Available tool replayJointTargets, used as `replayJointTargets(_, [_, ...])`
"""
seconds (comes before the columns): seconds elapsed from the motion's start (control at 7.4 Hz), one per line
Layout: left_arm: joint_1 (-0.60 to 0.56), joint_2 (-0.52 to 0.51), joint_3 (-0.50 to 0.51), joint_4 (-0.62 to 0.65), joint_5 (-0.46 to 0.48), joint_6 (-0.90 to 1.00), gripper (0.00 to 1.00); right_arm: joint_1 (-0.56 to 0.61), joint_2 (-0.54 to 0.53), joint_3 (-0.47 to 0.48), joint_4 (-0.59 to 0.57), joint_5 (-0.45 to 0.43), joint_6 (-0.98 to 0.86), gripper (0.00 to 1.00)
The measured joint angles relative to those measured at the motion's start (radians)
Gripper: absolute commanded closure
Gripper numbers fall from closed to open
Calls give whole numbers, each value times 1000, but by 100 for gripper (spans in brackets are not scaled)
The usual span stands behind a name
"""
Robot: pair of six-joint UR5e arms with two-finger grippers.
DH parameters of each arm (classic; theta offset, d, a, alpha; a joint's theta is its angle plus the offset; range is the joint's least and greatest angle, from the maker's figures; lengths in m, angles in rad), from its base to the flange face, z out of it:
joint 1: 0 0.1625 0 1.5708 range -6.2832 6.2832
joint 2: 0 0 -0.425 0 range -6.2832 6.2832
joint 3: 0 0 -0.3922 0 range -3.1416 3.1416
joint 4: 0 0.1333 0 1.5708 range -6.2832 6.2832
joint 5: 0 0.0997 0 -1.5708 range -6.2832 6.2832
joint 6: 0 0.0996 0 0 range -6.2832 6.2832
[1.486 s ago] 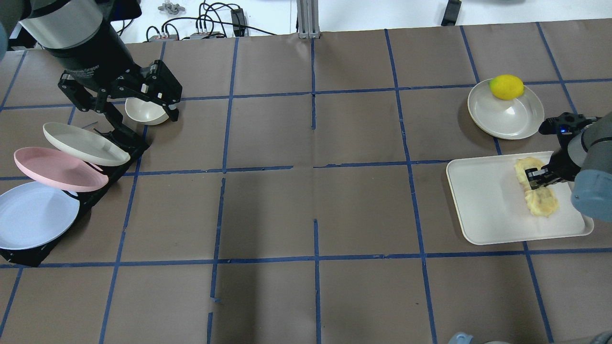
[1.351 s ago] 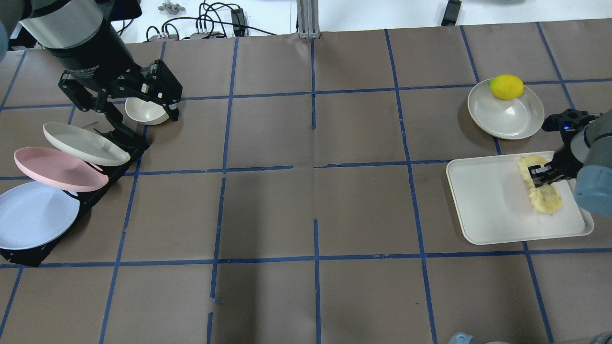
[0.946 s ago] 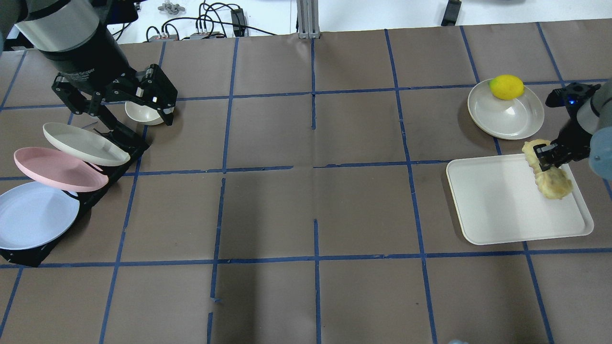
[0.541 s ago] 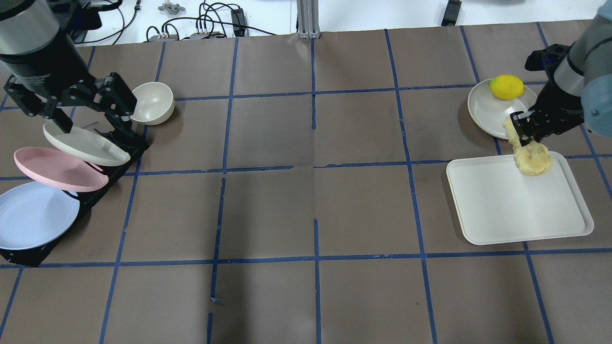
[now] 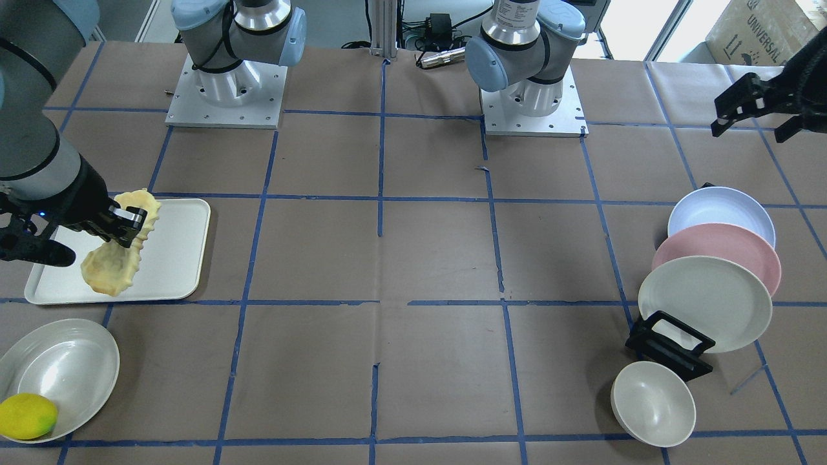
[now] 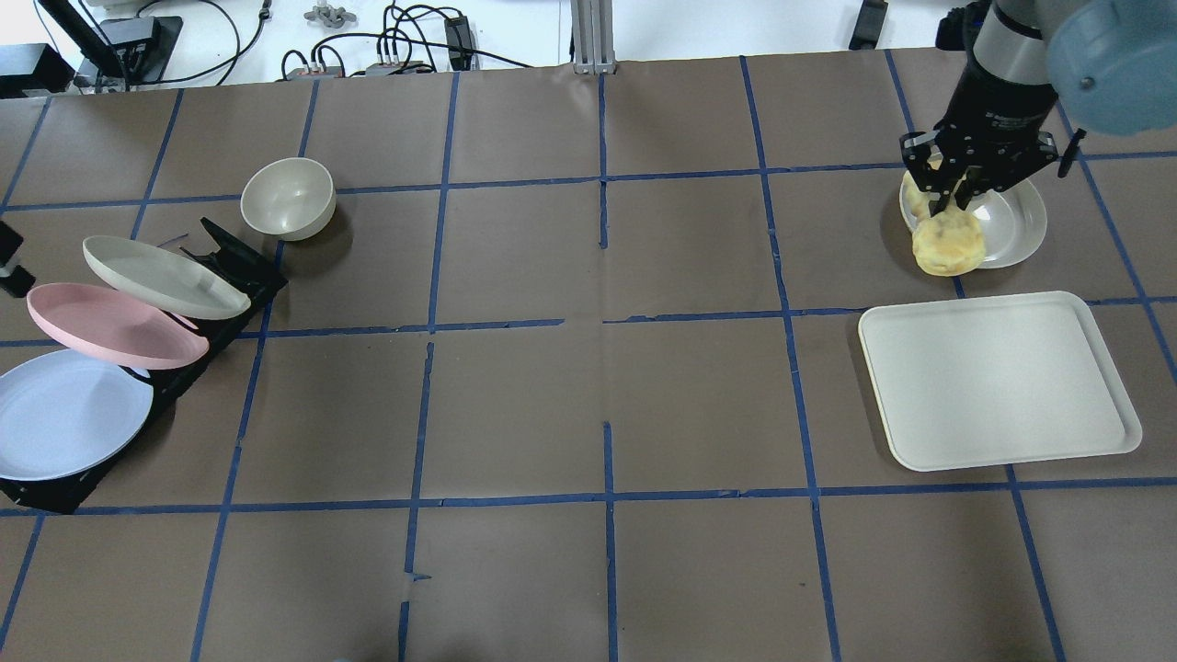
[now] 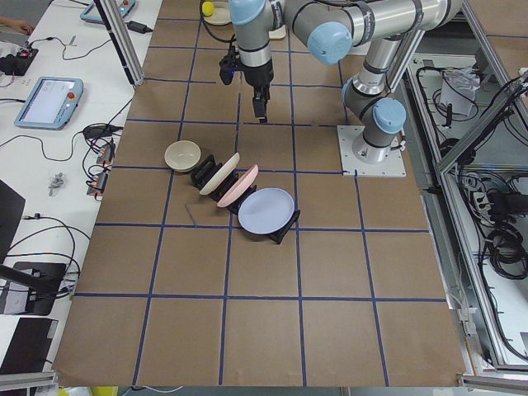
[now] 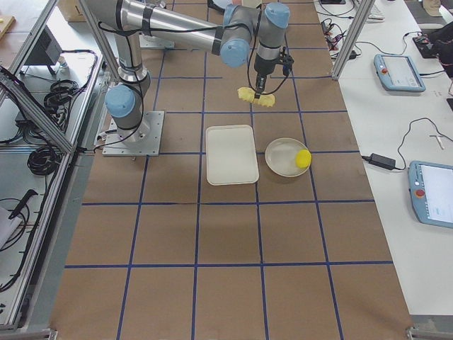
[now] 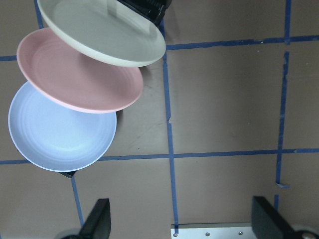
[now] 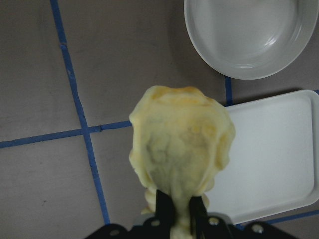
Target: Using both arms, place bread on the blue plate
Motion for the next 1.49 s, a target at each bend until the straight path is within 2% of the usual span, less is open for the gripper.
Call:
replayJointTargets(0.27, [176,-80,3,12,-7,218,0,93,43,-91,77,16,158,76])
replayJointTargets(0.68, [346,-266,17,121,-56,447,0,126,39,-118,133,44,208,75])
replayJointTargets(1.08, [377,-461,46,241,-135,491,2,115,19,-97,146,46,167,71])
replayJointTargets(1.49, [356,-532,42,268,-151,484,11,112,14,-91,146,46,163,71])
